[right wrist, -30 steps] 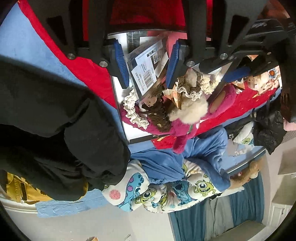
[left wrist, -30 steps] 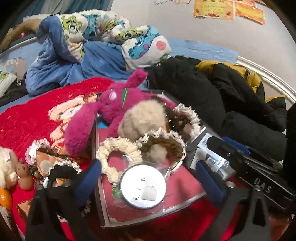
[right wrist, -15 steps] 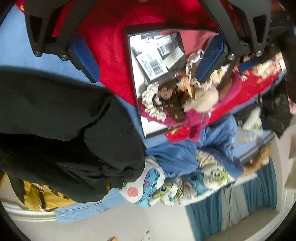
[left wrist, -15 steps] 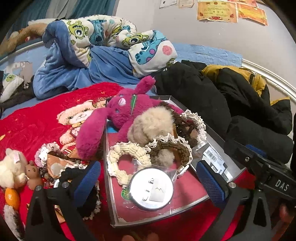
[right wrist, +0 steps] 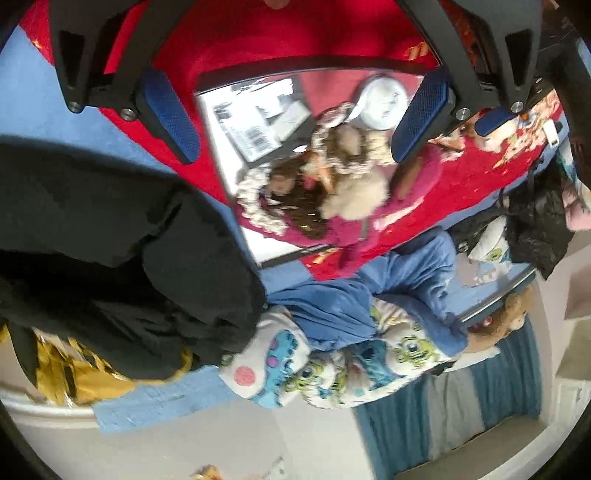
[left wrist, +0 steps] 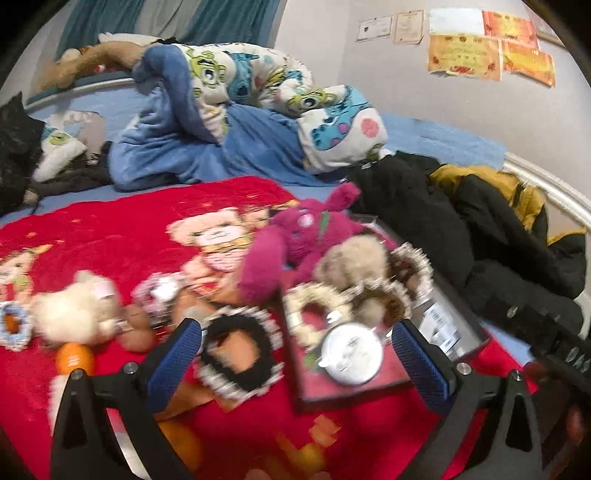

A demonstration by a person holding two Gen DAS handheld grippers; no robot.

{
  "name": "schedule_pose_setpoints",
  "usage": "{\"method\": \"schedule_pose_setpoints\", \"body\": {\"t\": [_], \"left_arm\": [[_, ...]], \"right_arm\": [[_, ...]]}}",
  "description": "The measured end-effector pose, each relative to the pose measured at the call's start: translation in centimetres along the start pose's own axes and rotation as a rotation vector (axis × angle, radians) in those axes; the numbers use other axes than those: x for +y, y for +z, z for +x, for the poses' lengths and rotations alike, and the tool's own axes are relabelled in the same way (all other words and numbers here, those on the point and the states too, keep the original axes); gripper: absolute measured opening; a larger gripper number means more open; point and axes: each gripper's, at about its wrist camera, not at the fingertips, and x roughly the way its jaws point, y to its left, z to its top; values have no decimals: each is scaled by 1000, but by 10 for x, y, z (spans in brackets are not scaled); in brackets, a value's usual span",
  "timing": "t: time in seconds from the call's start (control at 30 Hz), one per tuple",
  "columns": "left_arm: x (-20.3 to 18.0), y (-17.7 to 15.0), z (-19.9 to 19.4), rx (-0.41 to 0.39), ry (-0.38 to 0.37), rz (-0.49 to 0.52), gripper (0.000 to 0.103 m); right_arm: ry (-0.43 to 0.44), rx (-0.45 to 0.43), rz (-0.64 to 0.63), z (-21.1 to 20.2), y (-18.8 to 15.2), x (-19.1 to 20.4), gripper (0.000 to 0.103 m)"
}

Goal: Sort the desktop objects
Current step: 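Move both tools back from the box toward the items on the blanket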

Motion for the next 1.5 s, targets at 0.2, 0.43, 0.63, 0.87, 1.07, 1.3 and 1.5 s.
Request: {"method": "schedule_pose_setpoints", "body": {"t": [0.2,0.43,0.63,0.87,1.07,1.3,1.5], "left_arm": [[23,-18,-25,45,80,31,103],[50,-35,-65,47,180,71,103],[86,-52,-91,68,282,53,103],[113,-62,-100,124,334,2,103],[110,-59,-96,125,323,-13,103],[115,-63,-65,213,319,-13,103],[132,-68,-60,236,271,-74,103]], "right_arm": [[51,16,-13,-8,-5,33,103],[112,32,80,-13,-9,50,103],[191,86,-33,-11,-24,104,103],[315,130,-97,-3,-41,147,103],[395,154,-83,2,-47,157,103],[417,183,-44,10,-47,147,103],[473,256,-46,19,-55,146,103]]}}
